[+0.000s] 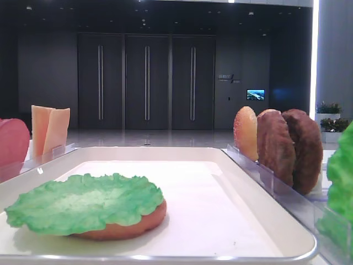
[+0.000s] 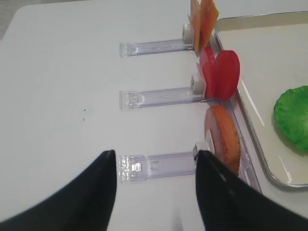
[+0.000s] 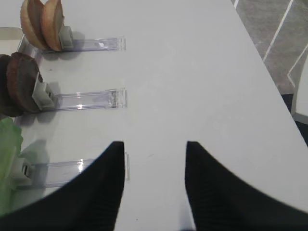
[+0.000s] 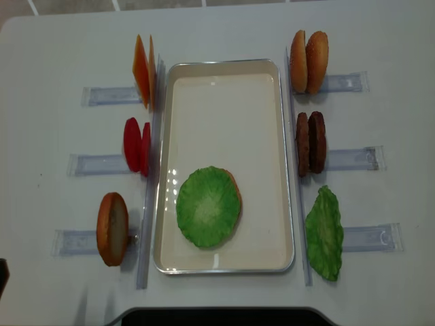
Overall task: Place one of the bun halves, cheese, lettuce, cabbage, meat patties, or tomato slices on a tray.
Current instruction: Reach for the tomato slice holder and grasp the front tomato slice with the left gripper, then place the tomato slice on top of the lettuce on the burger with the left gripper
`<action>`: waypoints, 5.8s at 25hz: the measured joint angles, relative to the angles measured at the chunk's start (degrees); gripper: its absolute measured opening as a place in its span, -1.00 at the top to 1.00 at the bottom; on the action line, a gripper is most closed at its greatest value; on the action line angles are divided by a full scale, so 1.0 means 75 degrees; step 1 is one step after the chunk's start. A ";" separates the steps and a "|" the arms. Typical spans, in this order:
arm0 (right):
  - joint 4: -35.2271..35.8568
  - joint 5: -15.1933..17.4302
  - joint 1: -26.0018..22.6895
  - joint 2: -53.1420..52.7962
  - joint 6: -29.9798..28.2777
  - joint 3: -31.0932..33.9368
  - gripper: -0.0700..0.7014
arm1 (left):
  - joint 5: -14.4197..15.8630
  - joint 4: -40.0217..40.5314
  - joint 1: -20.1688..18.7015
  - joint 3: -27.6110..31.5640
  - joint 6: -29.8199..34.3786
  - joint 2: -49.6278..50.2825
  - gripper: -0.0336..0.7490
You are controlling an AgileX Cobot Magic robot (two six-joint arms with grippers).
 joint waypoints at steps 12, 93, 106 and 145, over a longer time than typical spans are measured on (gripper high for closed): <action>0.0000 0.0000 0.0000 0.0000 0.0000 0.0000 0.07 | 0.0134 0.0463 0.0000 -0.1958 -0.1143 0.4346 -0.09; 0.0000 0.0000 0.0000 0.0000 0.0000 0.0000 0.07 | -0.1467 0.1334 -0.3454 -0.5165 -0.4304 1.4121 -0.19; 0.0000 0.0000 0.0000 0.0000 0.0000 0.0000 0.07 | -0.1148 0.1355 -0.3454 -0.5847 -0.4192 1.4121 -0.19; 0.0000 0.0000 0.0000 0.0000 0.0000 0.0000 0.07 | 0.0098 0.1044 -0.3454 -0.6240 -0.3796 1.4257 0.77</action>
